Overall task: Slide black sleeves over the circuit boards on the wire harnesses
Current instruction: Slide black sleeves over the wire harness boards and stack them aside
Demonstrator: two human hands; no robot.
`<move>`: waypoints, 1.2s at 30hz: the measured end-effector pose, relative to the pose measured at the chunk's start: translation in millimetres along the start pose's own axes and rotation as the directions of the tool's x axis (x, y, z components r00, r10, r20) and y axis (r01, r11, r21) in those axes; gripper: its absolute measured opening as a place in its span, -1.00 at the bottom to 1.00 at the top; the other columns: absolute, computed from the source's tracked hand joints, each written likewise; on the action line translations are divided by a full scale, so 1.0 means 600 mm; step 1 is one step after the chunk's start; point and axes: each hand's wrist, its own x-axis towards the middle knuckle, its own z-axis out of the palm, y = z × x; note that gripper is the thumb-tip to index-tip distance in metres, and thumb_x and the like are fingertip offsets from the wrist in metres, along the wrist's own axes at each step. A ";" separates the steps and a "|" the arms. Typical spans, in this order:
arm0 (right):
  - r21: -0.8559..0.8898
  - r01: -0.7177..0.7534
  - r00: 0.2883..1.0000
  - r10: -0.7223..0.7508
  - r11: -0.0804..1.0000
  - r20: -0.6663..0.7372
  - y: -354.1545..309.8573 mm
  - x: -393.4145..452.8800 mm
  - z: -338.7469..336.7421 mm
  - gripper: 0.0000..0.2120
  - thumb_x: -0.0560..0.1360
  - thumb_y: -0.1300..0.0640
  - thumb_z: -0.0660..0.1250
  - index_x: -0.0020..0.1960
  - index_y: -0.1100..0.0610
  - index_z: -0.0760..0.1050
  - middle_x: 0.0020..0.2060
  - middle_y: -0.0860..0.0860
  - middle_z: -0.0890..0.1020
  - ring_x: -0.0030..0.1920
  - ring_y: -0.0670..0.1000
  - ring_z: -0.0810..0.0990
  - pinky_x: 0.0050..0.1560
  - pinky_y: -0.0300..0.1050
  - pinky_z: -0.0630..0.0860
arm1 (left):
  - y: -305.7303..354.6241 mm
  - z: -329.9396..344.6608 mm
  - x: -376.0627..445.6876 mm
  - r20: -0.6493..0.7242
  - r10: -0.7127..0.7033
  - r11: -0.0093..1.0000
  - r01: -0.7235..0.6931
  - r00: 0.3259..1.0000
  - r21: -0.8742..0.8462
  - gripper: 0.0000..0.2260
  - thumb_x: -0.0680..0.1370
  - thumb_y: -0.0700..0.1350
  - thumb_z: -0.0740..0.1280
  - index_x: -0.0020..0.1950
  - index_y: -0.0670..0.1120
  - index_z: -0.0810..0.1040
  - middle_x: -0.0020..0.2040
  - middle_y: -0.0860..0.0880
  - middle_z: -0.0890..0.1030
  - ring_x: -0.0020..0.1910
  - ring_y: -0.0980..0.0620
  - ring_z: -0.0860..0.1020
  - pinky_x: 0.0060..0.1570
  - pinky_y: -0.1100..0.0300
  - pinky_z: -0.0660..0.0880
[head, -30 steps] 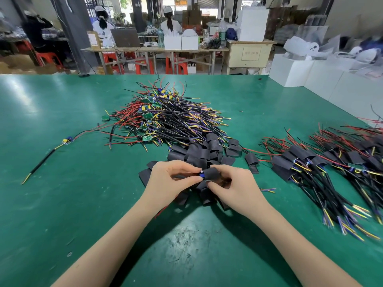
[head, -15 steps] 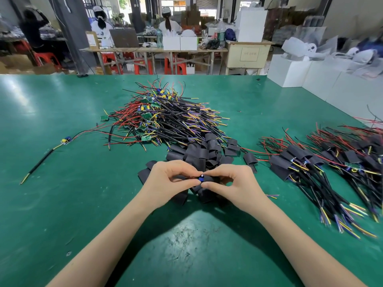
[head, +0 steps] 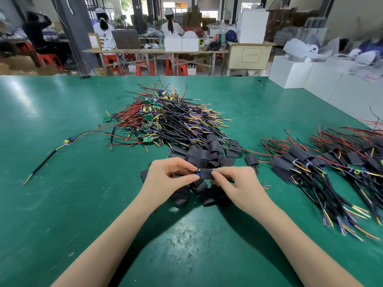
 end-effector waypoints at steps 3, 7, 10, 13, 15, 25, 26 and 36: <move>-0.016 -0.006 1.000 0.006 1.000 0.001 0.005 -0.001 0.003 -0.78 0.58 0.11 0.27 -0.16 0.10 0.65 -0.32 -0.06 0.69 -0.26 0.00 0.64 -0.12 0.01 0.53 | -0.003 0.003 -0.002 -0.018 -0.006 1.000 0.006 1.000 0.001 -0.82 0.35 -0.31 0.55 -0.21 -0.03 0.69 -0.21 0.01 0.72 -0.22 0.16 0.67 -0.19 0.40 0.50; -0.056 0.003 0.999 -0.001 0.998 0.040 0.004 -0.002 0.003 -0.78 0.57 0.09 0.28 -0.17 0.08 0.66 -0.34 -0.11 0.68 -0.30 -0.03 0.61 -0.14 -0.04 0.52 | -0.007 0.004 -0.003 0.004 -0.011 1.000 0.011 1.000 0.002 -0.82 0.35 -0.30 0.55 -0.22 -0.03 0.68 -0.22 -0.05 0.72 -0.23 0.13 0.66 -0.16 0.36 0.53; -0.054 0.002 0.997 0.002 0.999 0.073 0.004 -0.002 -0.001 -0.75 0.56 0.09 0.29 -0.24 0.08 0.63 -0.37 -0.10 0.67 -0.34 -0.08 0.60 -0.15 -0.04 0.54 | -0.009 0.002 -0.002 0.060 -0.017 1.000 0.017 0.998 -0.002 -0.84 0.36 -0.29 0.55 -0.19 -0.08 0.66 -0.23 -0.08 0.71 -0.25 0.09 0.64 -0.15 0.32 0.54; -0.001 -0.006 0.994 0.006 1.000 0.113 0.006 -0.002 -0.005 -0.75 0.56 0.11 0.30 -0.25 0.10 0.63 -0.37 -0.08 0.67 -0.33 -0.11 0.62 -0.13 -0.05 0.55 | -0.009 0.000 -0.001 0.132 -0.025 1.000 0.027 0.991 -0.011 -0.78 0.36 -0.30 0.55 -0.06 -0.10 0.65 -0.19 -0.05 0.69 -0.23 0.08 0.62 -0.08 0.28 0.56; 0.000 0.020 0.993 -0.020 1.000 0.117 0.005 -0.002 -0.006 -0.78 0.56 0.11 0.30 -0.22 0.11 0.63 -0.36 -0.04 0.66 -0.32 -0.07 0.60 -0.14 -0.02 0.52 | -0.008 0.000 -0.002 0.184 -0.025 1.000 0.024 0.983 0.009 -0.73 0.37 -0.29 0.55 0.03 -0.09 0.67 -0.16 -0.03 0.69 -0.21 0.10 0.62 -0.06 0.29 0.55; 0.044 0.096 0.990 -0.100 0.994 0.096 -0.002 0.005 -0.042 -0.70 0.39 0.08 0.52 0.12 -0.02 0.64 -0.20 -0.21 0.59 -0.26 -0.18 0.50 -0.19 -0.38 0.39 | 0.000 0.009 -0.002 0.190 -0.013 1.000 0.009 0.982 0.018 -0.67 0.43 -0.29 0.50 0.14 -0.05 0.61 -0.02 -0.07 0.70 -0.03 0.01 0.67 0.04 0.24 0.55; 0.059 0.077 0.995 -0.080 0.995 0.052 0.002 0.007 -0.052 -0.76 0.38 0.10 0.53 0.04 0.00 0.67 -0.24 -0.19 0.60 -0.31 -0.15 0.49 -0.23 -0.37 0.38 | 0.001 0.008 -0.001 0.181 -0.007 1.000 0.003 0.983 0.019 -0.65 0.44 -0.27 0.49 0.18 -0.05 0.59 0.02 -0.06 0.70 0.02 0.00 0.66 0.07 0.22 0.56; -0.277 -0.616 0.760 0.464 0.737 -0.455 0.088 0.001 -0.141 -0.84 0.34 0.03 0.51 -0.12 0.04 0.64 -0.18 0.04 0.69 -0.05 0.14 0.61 -0.09 -0.07 0.51 | -0.001 -0.016 0.009 -0.025 -0.015 1.000 0.015 1.000 0.004 -0.80 0.53 -0.38 0.34 0.11 -0.18 0.60 0.03 -0.15 0.67 -0.02 -0.02 0.61 -0.07 0.21 0.56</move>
